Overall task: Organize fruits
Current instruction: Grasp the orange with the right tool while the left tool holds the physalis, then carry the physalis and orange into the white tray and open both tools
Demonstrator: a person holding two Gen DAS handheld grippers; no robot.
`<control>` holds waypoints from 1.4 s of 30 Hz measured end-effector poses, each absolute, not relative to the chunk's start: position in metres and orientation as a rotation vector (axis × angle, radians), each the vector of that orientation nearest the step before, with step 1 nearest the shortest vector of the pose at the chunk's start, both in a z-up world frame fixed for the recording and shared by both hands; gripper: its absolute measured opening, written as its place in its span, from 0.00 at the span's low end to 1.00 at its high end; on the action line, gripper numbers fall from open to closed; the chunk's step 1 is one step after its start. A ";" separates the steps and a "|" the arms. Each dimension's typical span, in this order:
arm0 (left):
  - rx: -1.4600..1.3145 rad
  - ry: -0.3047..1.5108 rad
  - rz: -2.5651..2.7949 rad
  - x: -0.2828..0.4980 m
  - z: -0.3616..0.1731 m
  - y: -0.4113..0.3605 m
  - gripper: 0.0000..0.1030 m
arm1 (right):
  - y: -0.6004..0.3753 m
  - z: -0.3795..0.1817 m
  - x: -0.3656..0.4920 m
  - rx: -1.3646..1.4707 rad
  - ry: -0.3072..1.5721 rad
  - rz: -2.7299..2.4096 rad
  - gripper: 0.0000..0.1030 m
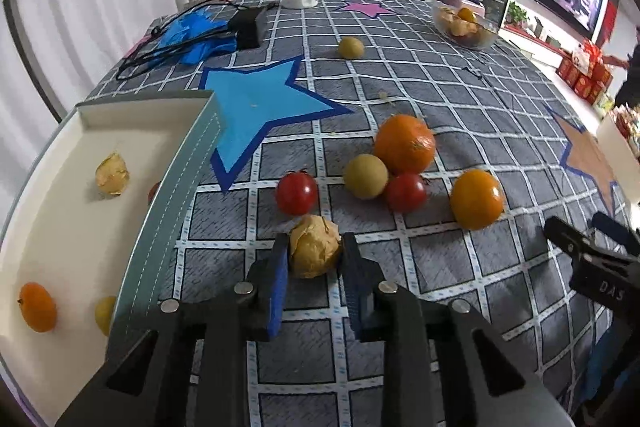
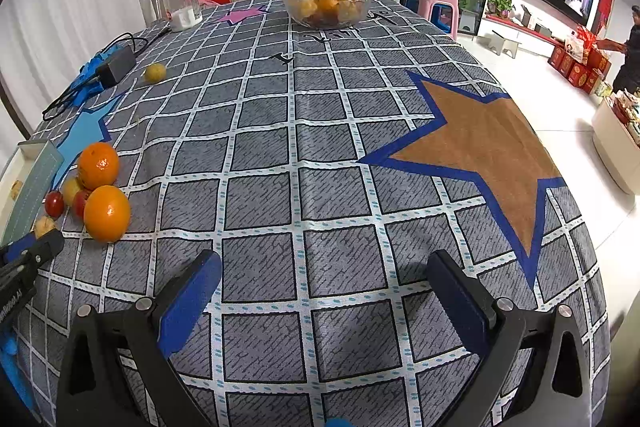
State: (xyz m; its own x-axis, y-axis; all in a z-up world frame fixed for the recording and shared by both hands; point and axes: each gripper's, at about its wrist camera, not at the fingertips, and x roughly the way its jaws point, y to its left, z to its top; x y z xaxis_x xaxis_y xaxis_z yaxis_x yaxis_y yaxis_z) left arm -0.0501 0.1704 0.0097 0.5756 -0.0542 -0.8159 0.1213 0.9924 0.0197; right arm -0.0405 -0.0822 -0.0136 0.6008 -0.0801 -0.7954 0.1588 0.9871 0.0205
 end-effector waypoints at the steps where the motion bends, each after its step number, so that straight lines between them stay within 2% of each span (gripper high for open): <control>1: 0.077 0.947 -0.105 -0.052 0.010 0.170 0.26 | -0.082 -0.014 -0.040 0.090 0.917 -0.140 1.00; 11: 0.022 0.908 -0.126 -0.089 0.009 0.190 0.26 | -0.074 -0.013 -0.037 0.056 0.933 -0.097 1.00; 15: 0.031 0.879 -0.122 -0.096 0.007 0.194 0.26 | -0.053 -0.003 -0.037 0.113 0.924 0.068 1.00; 22: 0.029 0.847 -0.119 -0.099 0.006 0.195 0.28 | 0.000 0.005 -0.016 0.018 0.899 0.182 0.99; 23: 0.023 0.847 -0.120 -0.098 0.006 0.196 0.28 | 0.006 0.002 -0.012 0.007 0.905 0.186 0.96; 24: 0.017 0.846 -0.121 -0.098 0.007 0.197 0.28 | 0.011 0.000 -0.010 0.004 0.913 0.189 0.79; 26: 0.006 0.846 -0.125 -0.097 0.006 0.199 0.28 | 0.017 -0.003 -0.008 -0.040 0.904 0.160 0.61; 27: 0.002 0.846 -0.127 -0.097 0.006 0.199 0.28 | 0.019 -0.004 -0.008 -0.050 0.902 0.166 0.44; 28: 0.001 0.845 -0.128 -0.097 0.007 0.200 0.28 | 0.020 -0.004 -0.011 -0.058 0.892 0.171 0.35; 42: -0.010 0.844 -0.133 -0.098 0.007 0.202 0.28 | -0.001 0.010 -0.029 0.076 0.892 0.219 0.35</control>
